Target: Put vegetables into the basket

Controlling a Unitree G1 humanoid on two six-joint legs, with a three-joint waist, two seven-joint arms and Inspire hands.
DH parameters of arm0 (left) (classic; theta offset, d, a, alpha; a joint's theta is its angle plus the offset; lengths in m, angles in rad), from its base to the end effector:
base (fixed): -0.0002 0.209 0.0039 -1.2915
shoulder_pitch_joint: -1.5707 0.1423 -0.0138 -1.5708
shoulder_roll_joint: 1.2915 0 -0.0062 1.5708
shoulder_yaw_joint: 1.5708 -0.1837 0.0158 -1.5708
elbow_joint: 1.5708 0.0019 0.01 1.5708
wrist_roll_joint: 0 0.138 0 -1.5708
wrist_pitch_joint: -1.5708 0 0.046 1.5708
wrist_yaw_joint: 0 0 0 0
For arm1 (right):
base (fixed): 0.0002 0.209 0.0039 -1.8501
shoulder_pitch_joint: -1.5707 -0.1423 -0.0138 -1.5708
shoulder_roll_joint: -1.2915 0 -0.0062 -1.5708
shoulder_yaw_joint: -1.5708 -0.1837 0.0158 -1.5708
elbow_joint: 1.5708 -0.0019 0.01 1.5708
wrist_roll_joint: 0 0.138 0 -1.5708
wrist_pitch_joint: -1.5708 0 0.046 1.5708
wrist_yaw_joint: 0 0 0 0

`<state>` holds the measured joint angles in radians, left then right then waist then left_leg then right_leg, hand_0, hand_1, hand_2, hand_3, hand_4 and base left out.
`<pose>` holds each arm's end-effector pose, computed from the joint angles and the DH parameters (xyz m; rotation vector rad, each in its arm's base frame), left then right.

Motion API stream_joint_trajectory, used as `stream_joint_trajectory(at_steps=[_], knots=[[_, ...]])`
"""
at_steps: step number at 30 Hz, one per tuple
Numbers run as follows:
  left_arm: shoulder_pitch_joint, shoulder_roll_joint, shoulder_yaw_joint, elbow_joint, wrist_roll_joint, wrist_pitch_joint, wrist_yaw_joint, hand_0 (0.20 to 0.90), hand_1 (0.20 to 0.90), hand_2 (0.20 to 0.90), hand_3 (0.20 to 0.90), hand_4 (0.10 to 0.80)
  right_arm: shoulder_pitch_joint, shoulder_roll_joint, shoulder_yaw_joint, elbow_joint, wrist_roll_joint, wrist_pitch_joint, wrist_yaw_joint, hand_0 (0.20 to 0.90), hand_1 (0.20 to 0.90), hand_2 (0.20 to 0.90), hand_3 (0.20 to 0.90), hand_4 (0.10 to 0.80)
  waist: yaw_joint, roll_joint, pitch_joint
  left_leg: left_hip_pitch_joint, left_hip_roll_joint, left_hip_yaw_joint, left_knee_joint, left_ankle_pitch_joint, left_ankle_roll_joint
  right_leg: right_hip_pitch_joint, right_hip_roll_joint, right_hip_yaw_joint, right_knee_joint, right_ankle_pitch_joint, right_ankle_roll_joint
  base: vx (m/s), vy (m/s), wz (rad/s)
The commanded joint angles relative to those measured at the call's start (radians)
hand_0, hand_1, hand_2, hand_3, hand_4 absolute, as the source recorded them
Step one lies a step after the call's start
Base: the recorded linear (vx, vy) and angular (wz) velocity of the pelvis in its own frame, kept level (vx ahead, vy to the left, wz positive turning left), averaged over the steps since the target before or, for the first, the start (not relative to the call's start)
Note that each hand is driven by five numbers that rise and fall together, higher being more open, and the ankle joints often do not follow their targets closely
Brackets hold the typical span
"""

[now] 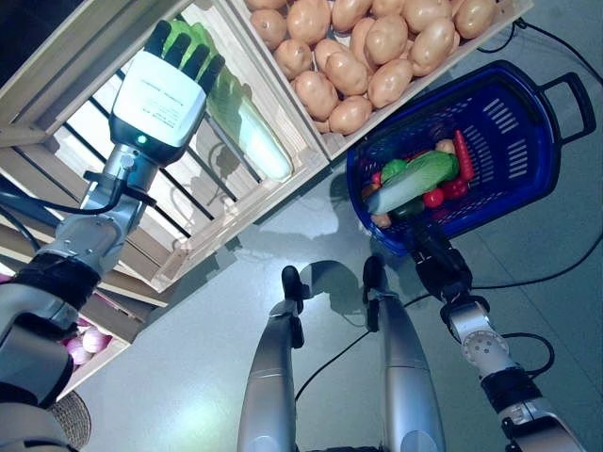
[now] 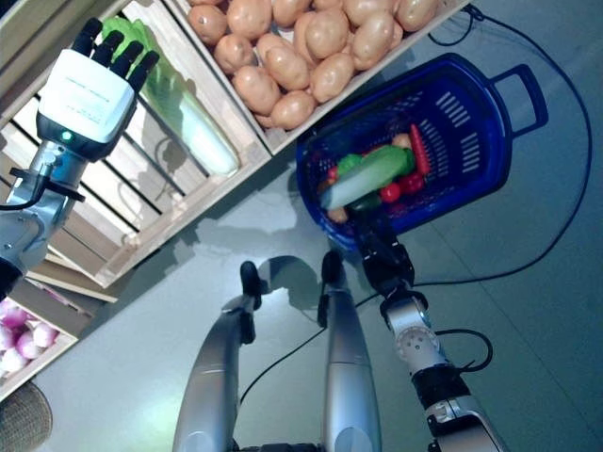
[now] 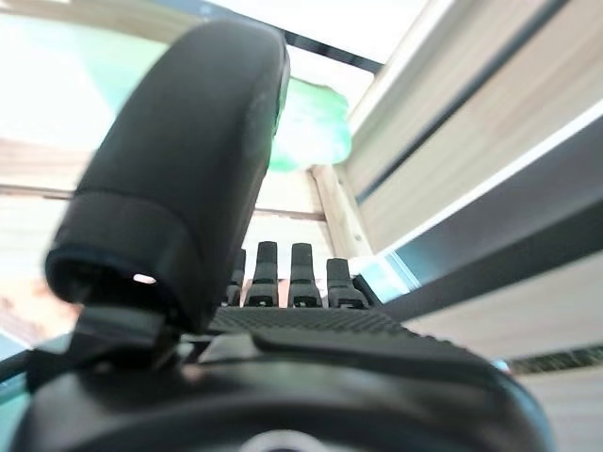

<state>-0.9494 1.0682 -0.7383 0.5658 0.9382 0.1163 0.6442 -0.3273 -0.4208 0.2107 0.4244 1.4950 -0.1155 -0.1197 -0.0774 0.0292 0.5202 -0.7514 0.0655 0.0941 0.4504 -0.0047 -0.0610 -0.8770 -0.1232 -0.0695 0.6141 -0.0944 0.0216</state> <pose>0.3135 0.2880 0.2213 2.1611 -0.7208 0.5076 0.2622 -0.2081 0.0494 0.9953 0.1440 -0.1625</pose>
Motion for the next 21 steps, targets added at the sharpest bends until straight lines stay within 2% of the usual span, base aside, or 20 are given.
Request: stream_joint_trajectory(at_steps=[1, 10, 18, 21], knots=[[-0.084, 0.039, 0.113, -0.003, 0.054, 0.014, -0.012, 0.900, 0.900, 0.900, 0.900, 0.800, 0.014, -0.047, -0.024, -0.154, -0.049, -0.005, -0.009, 0.900, 0.900, 0.900, 0.900, 0.800, -0.018, 0.015, 0.000, -0.029, 0.005, 0.040, 0.003, 0.025, -0.020, 0.072, 0.015, -0.016, -0.028, -0.016, 0.003, 0.017, 0.026, -0.04], [-0.102, 0.031, 0.076, 0.040, 0.049, -0.008, -0.080, 0.900, 0.900, 0.900, 0.900, 0.800, 0.015, -0.051, -0.030, -0.196, -0.048, -0.016, -0.024, 0.900, 0.900, 0.900, 0.900, 0.800, -0.032, 0.011, 0.000, -0.031, 0.006, 0.044, 0.015, 0.015, -0.016, 0.066, 0.018, -0.002, -0.024, -0.012, 0.005, 0.017, 0.019, -0.03], [-0.105, 0.010, 0.064, 0.055, 0.071, 0.011, -0.118, 0.900, 0.900, 0.900, 0.900, 0.800, 0.010, -0.047, -0.041, -0.248, -0.053, -0.032, -0.060, 0.900, 0.900, 0.900, 0.900, 0.800, -0.038, -0.001, 0.000, -0.037, 0.008, 0.045, 0.025, 0.004, -0.011, 0.063, 0.020, 0.002, -0.029, -0.008, 0.007, 0.000, 0.000, 0.00], [-0.094, 0.003, 0.076, 0.056, 0.056, 0.049, -0.105, 0.900, 0.900, 0.900, 0.900, 0.800, 0.015, -0.042, -0.038, -0.267, -0.065, -0.036, -0.082, 0.900, 0.900, 0.900, 0.900, 0.800, -0.041, -0.006, 0.000, -0.042, 0.006, 0.044, 0.031, -0.003, -0.008, 0.057, 0.023, 0.007, -0.028, -0.006, 0.009, 0.000, 0.000, 0.00]])
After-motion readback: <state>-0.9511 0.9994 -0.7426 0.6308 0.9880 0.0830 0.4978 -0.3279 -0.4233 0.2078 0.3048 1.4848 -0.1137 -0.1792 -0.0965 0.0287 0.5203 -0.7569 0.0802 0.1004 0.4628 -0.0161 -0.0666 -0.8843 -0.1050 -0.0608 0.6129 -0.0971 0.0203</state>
